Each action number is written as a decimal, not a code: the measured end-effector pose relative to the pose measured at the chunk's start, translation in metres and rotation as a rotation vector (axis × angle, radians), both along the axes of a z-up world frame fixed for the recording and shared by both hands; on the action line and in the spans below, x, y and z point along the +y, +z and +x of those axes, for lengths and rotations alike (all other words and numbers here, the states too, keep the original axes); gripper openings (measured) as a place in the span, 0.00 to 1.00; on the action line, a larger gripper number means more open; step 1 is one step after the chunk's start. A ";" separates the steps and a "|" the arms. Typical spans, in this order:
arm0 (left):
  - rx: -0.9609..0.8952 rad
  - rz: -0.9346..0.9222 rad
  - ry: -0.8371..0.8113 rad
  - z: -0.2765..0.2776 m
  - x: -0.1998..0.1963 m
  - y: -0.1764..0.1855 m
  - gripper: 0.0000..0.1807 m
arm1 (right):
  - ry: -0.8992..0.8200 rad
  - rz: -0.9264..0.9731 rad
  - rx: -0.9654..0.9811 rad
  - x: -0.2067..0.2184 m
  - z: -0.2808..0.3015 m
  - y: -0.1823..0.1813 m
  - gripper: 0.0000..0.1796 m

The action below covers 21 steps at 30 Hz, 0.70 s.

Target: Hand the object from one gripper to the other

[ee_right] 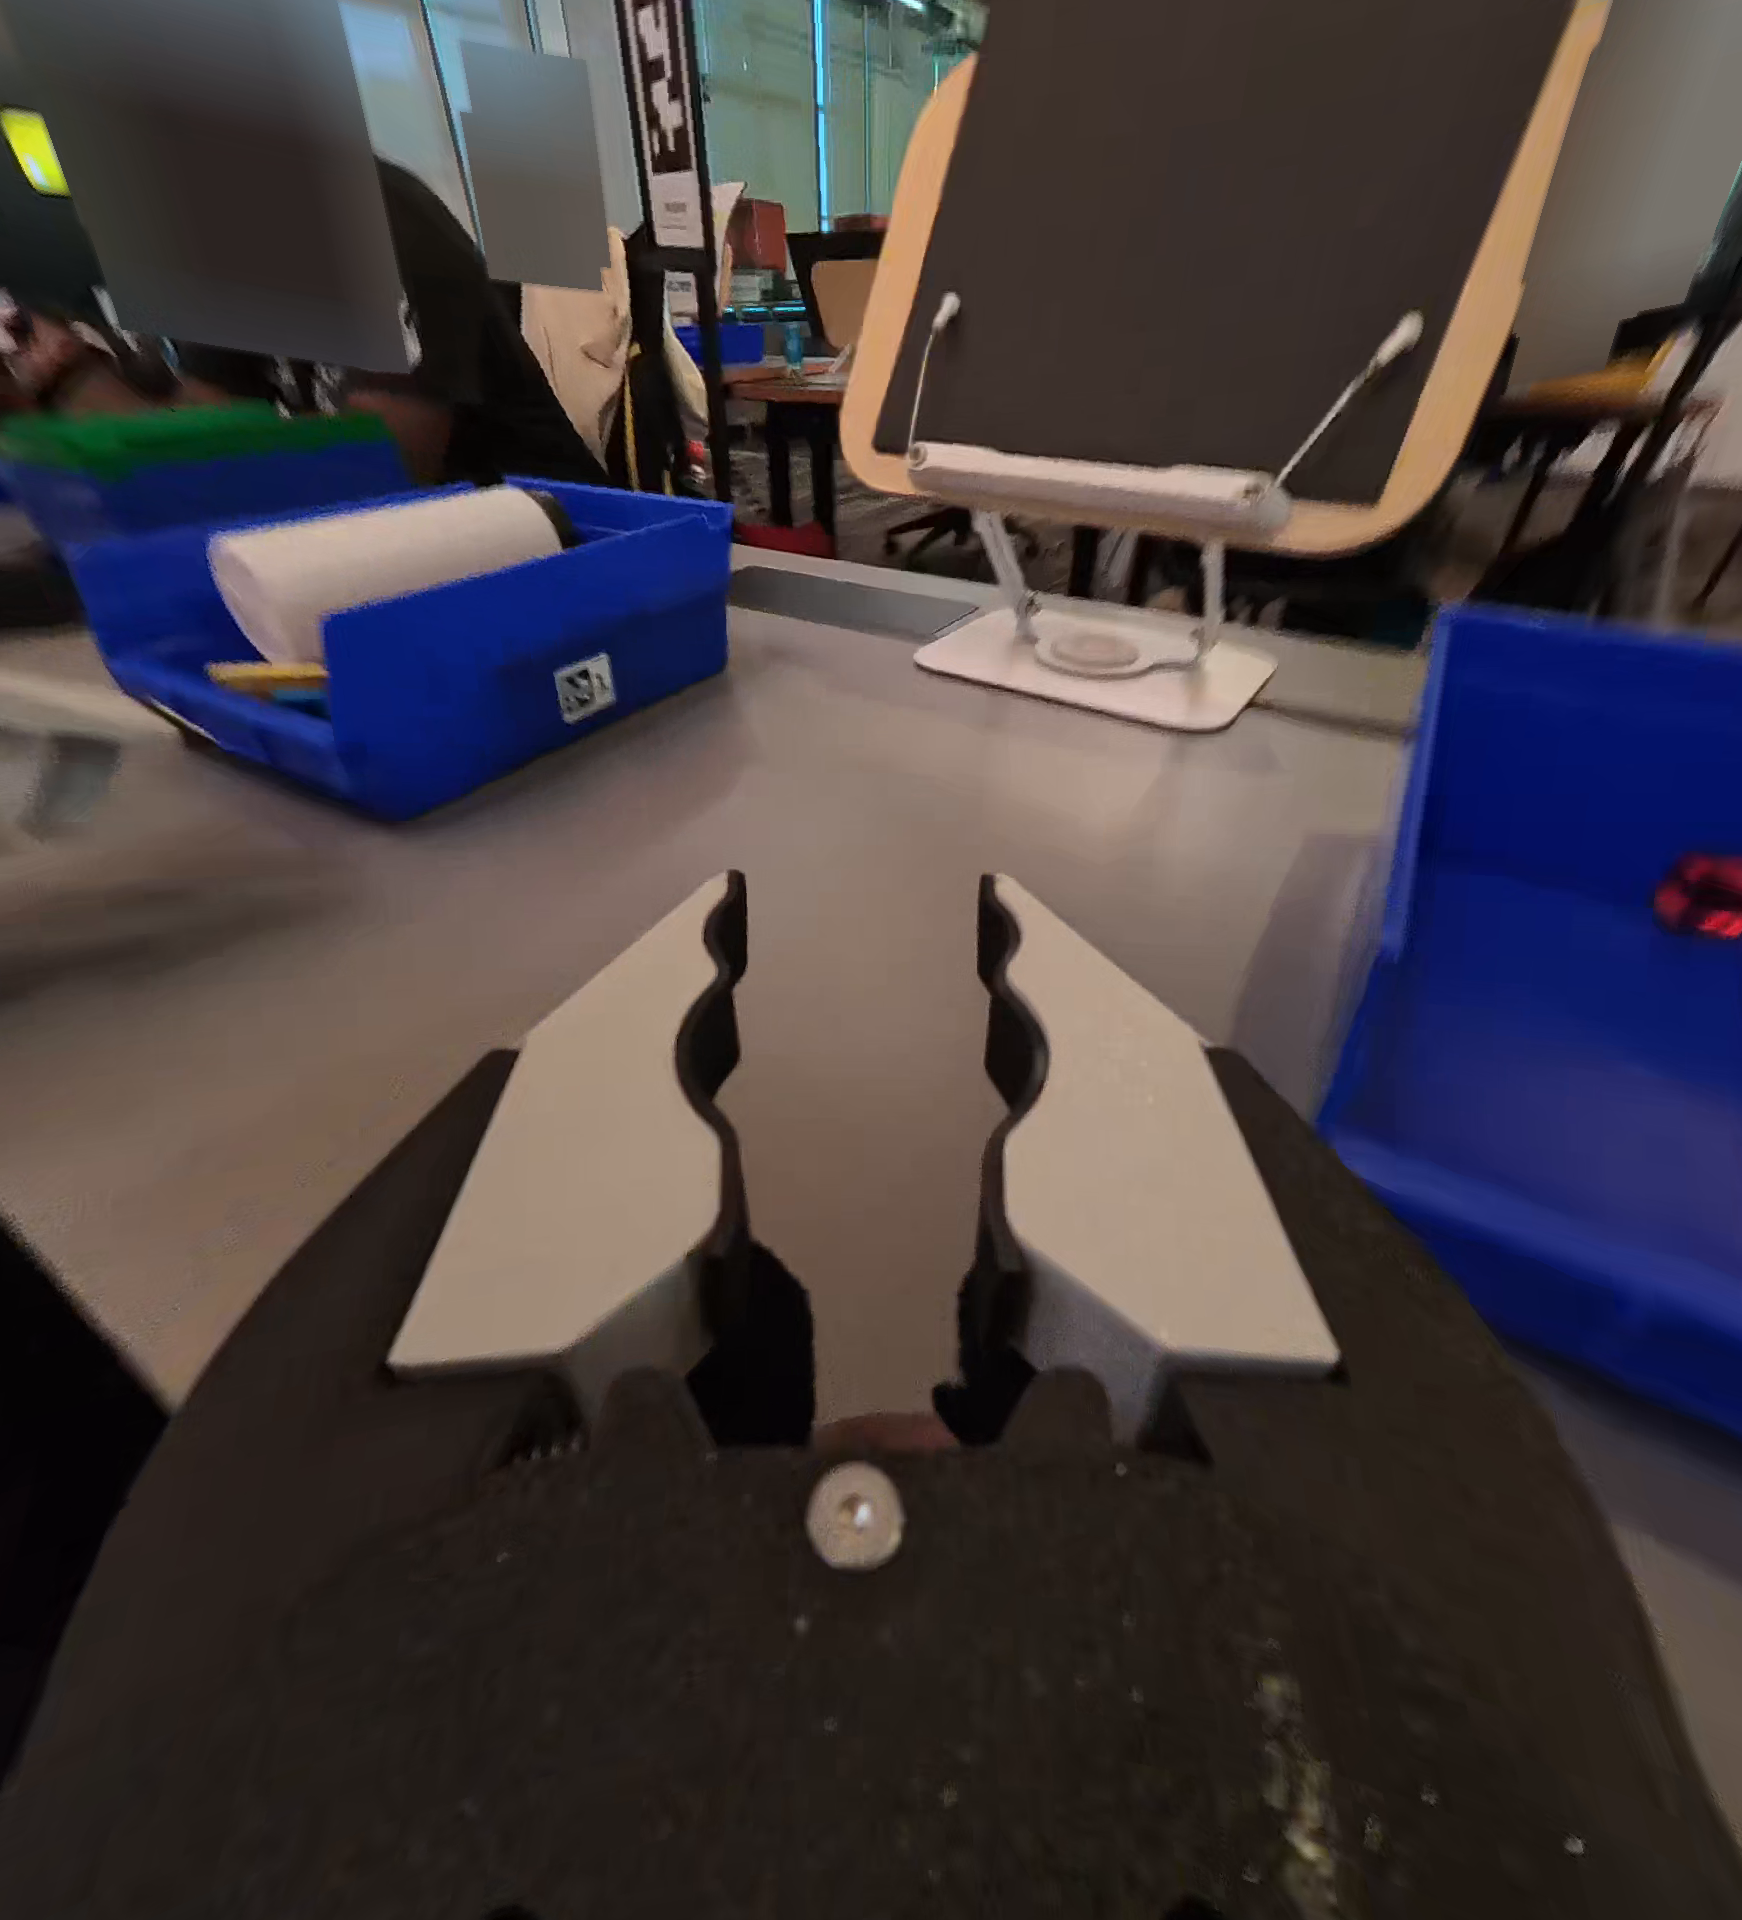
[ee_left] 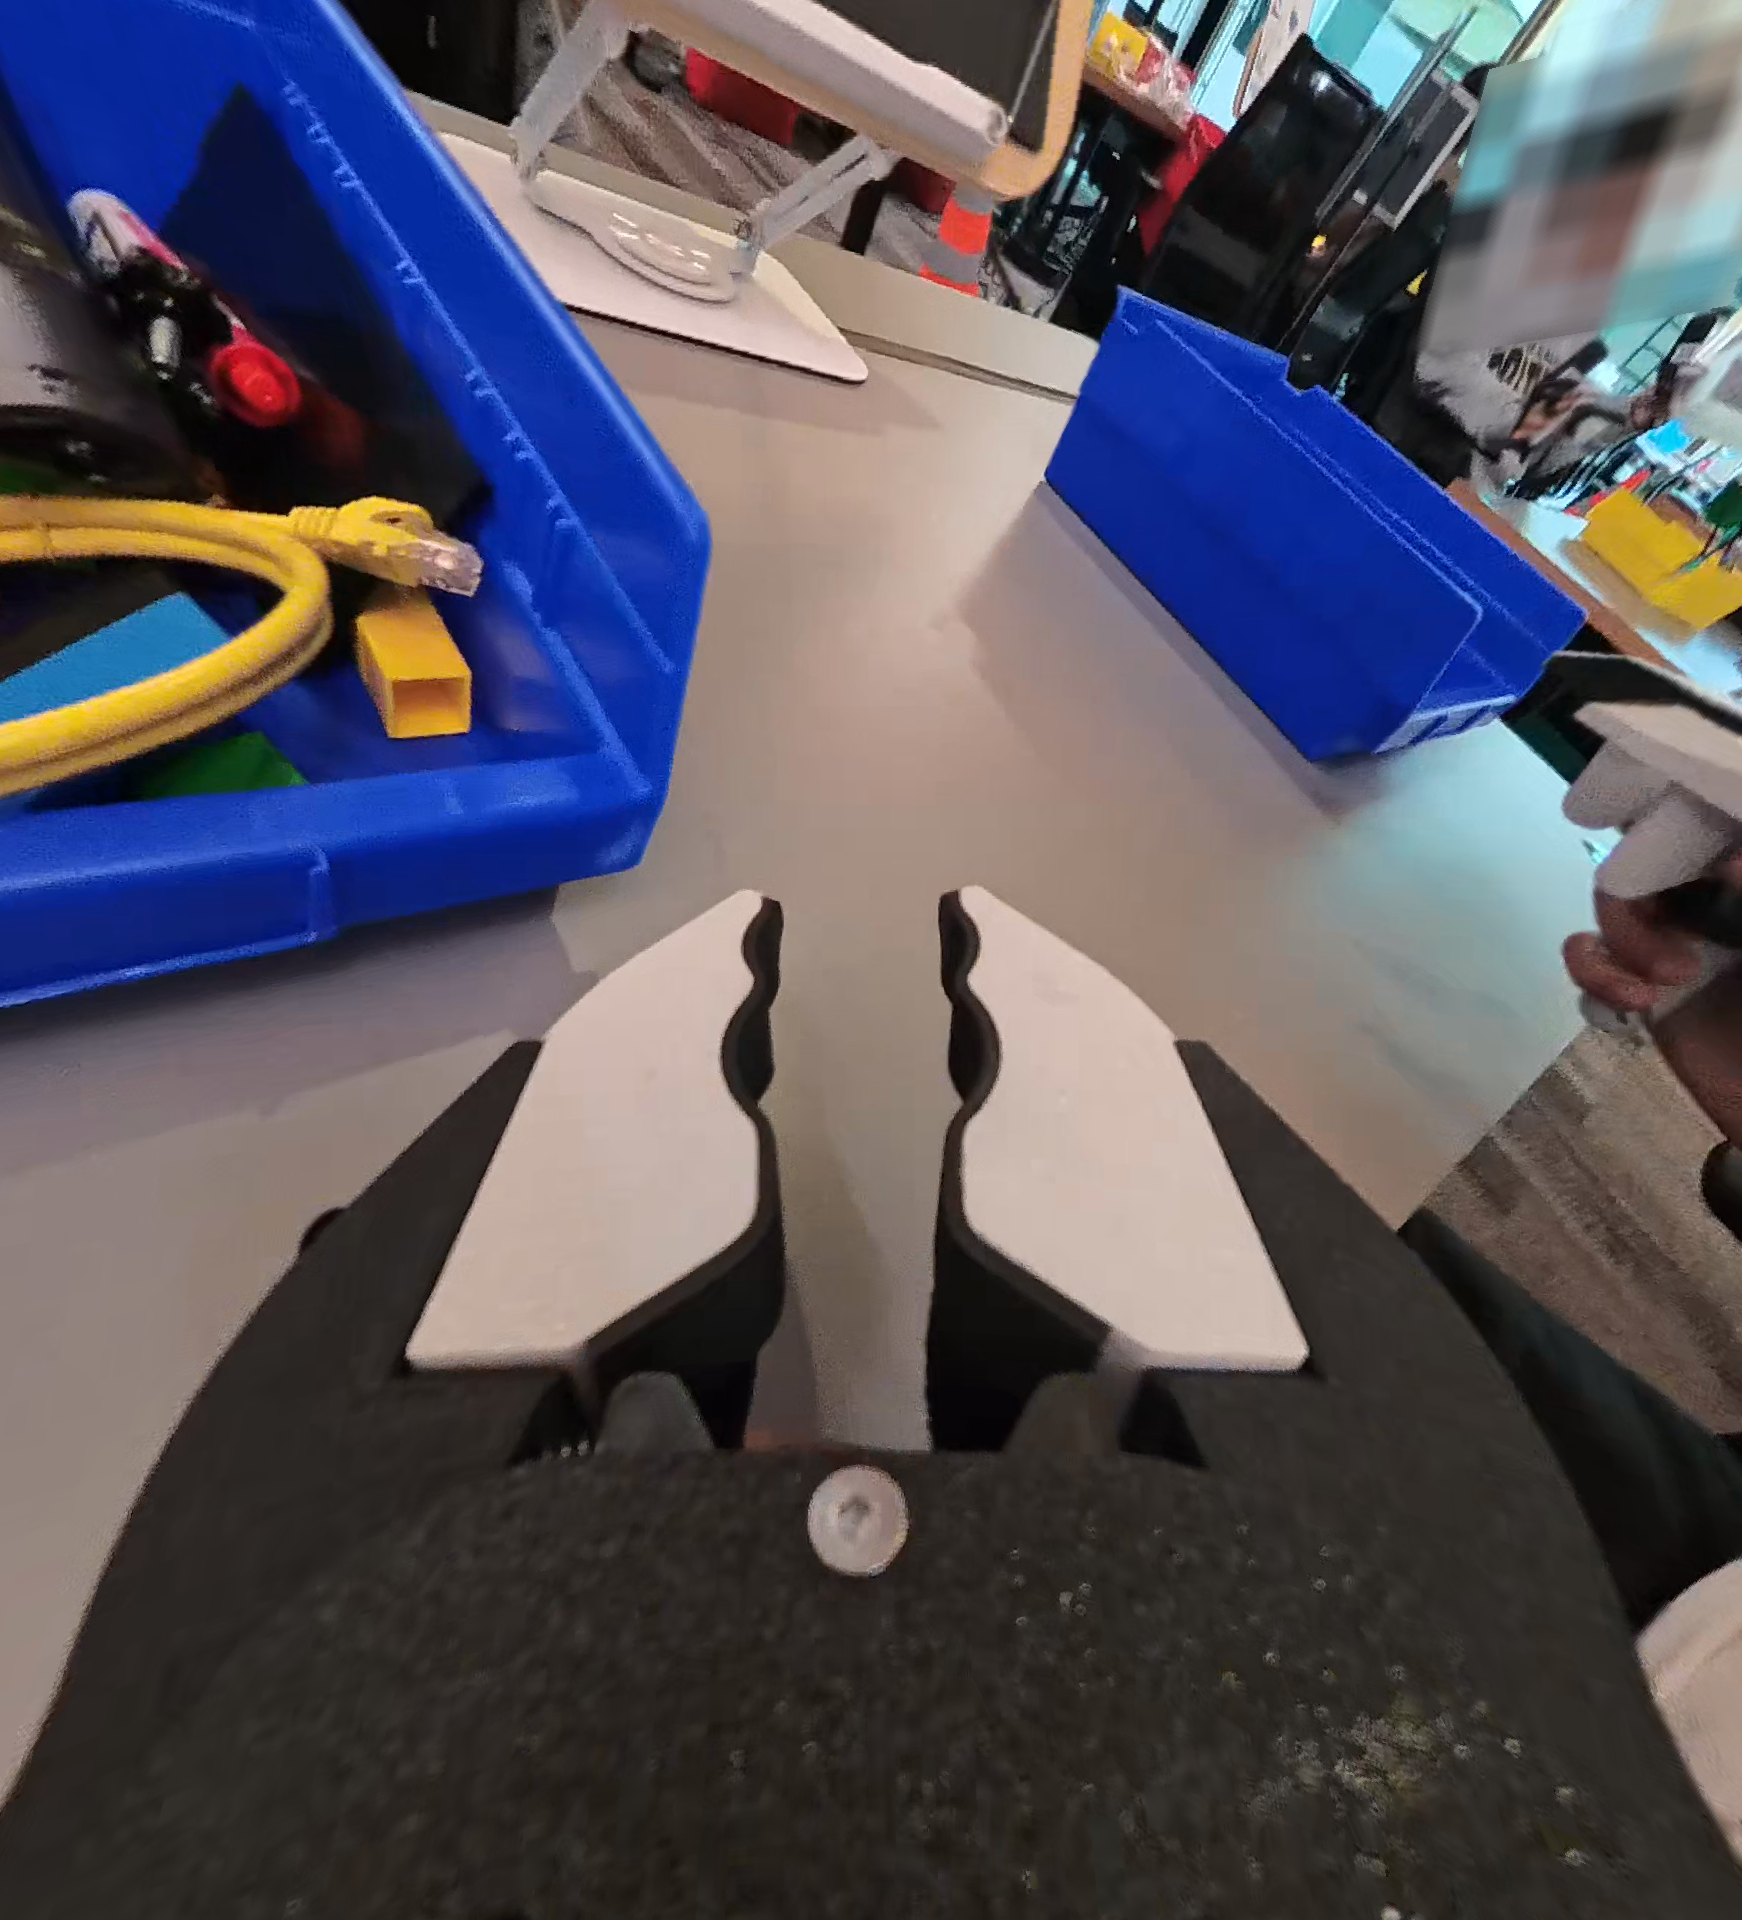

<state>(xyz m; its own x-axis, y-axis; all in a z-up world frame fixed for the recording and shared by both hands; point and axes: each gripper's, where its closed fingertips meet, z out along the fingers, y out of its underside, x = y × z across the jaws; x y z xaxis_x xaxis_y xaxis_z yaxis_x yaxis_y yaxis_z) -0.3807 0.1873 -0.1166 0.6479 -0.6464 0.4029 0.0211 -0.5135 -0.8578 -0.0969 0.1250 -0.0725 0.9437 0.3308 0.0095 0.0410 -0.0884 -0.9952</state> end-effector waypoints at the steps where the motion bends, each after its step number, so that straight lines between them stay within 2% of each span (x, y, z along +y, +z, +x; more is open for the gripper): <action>1: -0.010 -0.014 0.003 -0.001 0.001 -0.001 0.16 | -0.012 0.011 -0.073 0.004 -0.001 -0.004 0.25; 4: -0.019 -0.030 -0.005 0.000 0.001 -0.002 0.16 | -0.039 0.000 -0.184 0.008 -0.008 -0.019 0.24; 9: 0.046 0.009 -0.009 0.003 0.001 -0.003 0.16 | -0.003 0.057 -0.292 -0.004 -0.030 -0.020 0.21; 11: 0.075 0.017 -0.042 0.005 0.000 0.000 0.17 | -0.017 0.096 -0.301 -0.007 -0.031 -0.015 0.18; 13: 0.110 0.039 -0.073 0.003 0.006 0.009 0.18 | 0.063 0.101 -0.243 -0.014 -0.042 -0.011 0.18; 15: 0.157 0.061 -0.197 0.002 0.012 0.025 0.19 | 0.066 0.092 -0.175 -0.014 -0.041 -0.008 0.18; 17: 0.287 0.087 -0.354 -0.003 0.025 0.035 0.19 | 0.061 0.040 -0.136 -0.012 -0.036 -0.015 0.18; 21: 0.558 0.226 -0.554 -0.016 0.079 0.049 0.20 | 0.060 -0.011 -0.083 -0.007 -0.031 -0.021 0.18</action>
<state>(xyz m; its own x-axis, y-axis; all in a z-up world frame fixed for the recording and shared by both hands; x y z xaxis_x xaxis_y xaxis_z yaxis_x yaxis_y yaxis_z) -0.3971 0.2664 -0.0681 0.2777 -0.9586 -0.0628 -0.6459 -0.1380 -0.7508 -0.1275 0.1179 -0.0932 0.9181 0.3876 0.0827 0.1288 -0.0944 -0.9872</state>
